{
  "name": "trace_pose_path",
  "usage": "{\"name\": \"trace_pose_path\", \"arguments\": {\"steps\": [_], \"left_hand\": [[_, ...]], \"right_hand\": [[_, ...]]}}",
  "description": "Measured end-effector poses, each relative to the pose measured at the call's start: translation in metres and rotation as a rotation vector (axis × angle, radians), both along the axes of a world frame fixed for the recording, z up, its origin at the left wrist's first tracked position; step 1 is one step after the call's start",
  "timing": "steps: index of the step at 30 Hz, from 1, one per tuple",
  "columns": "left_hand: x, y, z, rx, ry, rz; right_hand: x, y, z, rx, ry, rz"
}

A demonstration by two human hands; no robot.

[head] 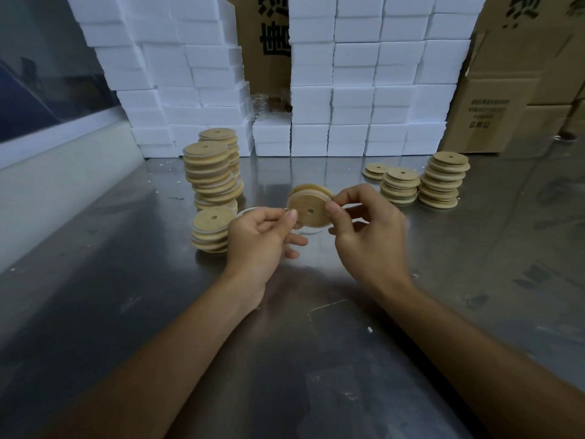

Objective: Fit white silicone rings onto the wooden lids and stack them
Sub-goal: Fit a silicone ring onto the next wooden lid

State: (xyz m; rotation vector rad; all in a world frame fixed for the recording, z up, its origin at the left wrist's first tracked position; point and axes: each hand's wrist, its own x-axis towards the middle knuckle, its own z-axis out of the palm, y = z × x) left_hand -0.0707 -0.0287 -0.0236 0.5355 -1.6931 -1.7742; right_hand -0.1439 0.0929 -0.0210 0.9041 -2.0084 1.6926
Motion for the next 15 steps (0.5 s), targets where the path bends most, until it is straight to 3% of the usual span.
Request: {"name": "trace_pose_path", "arguments": {"steps": [2,4,11,15], "left_hand": [[0.0010,-0.0005,0.0038,0.191,0.021,-0.063],[0.0014,-0.0004,0.0065,0.259,0.038,-0.078],[0.0035,0.0024,0.0092,0.343,0.054,-0.124],[0.0041,0.0028,0.0087,0.275,0.025,-0.182]], "right_hand": [[0.0004,-0.0007,0.0015,-0.040,-0.063,0.021],[0.0007,-0.0015,0.0031,-0.085,-0.141,0.046],[0.0058,-0.0044,-0.0004,-0.034,-0.306,0.149],[0.0064,-0.0031,0.0006,0.015,-0.347,0.200]]}}
